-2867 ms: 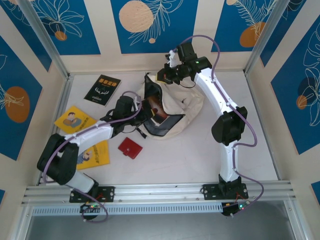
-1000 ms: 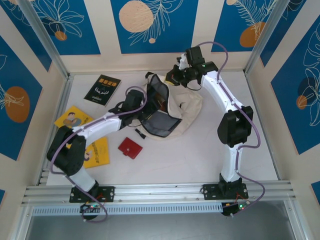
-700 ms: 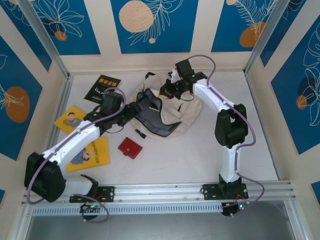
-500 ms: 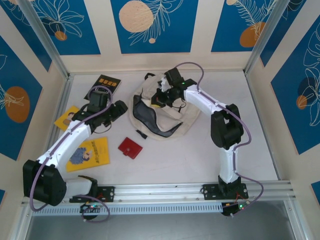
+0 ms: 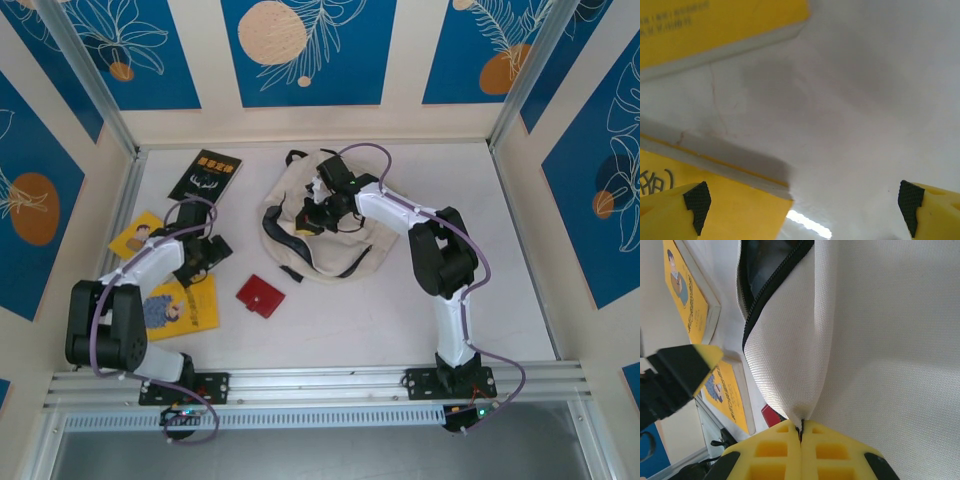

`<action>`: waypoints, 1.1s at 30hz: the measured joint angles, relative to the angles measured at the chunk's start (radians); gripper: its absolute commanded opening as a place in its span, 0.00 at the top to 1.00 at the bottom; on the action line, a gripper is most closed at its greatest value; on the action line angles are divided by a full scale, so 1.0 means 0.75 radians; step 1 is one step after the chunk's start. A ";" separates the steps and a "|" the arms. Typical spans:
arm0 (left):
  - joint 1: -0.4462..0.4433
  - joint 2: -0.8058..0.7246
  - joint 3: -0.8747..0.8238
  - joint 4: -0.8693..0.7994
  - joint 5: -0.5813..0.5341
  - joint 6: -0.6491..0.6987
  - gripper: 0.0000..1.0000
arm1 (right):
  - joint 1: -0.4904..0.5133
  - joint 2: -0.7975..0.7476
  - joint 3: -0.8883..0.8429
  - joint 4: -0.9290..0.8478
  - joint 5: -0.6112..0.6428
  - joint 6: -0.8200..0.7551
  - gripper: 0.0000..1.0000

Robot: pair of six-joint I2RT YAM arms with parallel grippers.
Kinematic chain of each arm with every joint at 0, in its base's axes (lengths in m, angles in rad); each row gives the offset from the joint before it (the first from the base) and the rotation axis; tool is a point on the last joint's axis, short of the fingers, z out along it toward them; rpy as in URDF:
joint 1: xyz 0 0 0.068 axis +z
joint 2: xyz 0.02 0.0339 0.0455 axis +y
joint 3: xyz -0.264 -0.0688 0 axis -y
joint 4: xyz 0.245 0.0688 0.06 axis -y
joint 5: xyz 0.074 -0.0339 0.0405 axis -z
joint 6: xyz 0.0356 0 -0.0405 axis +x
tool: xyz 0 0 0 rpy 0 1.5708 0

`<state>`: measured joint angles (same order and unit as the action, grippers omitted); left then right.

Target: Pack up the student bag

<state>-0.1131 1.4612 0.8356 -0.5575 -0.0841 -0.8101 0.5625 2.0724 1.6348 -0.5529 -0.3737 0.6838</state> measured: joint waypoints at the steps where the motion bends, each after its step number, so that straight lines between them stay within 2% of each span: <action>1: 0.000 0.019 -0.012 0.001 0.000 -0.004 0.02 | -0.003 0.000 -0.002 -0.001 0.001 0.000 1.00; 12: -0.048 0.081 -0.018 0.021 -0.041 -0.039 0.06 | -0.056 -0.006 -0.092 0.015 0.032 0.001 1.00; 20: -0.277 0.151 0.050 0.110 -0.068 -0.104 0.06 | -0.139 -0.081 -0.188 0.020 0.092 0.002 1.00; 27: -0.446 0.196 0.119 0.200 0.068 -0.145 0.08 | -0.190 -0.171 -0.262 0.016 0.140 0.002 1.00; 29: -0.470 0.203 0.137 0.205 0.120 -0.143 0.07 | -0.196 -0.185 -0.271 0.014 0.153 0.001 0.97; 33: -0.477 0.190 0.169 0.152 0.159 -0.123 0.05 | -0.187 -0.208 -0.271 -0.009 0.193 -0.013 0.77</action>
<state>-0.4709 1.6035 0.9627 -0.4435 0.0349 -0.9020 0.4221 1.9167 1.4315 -0.5598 -0.2287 0.6743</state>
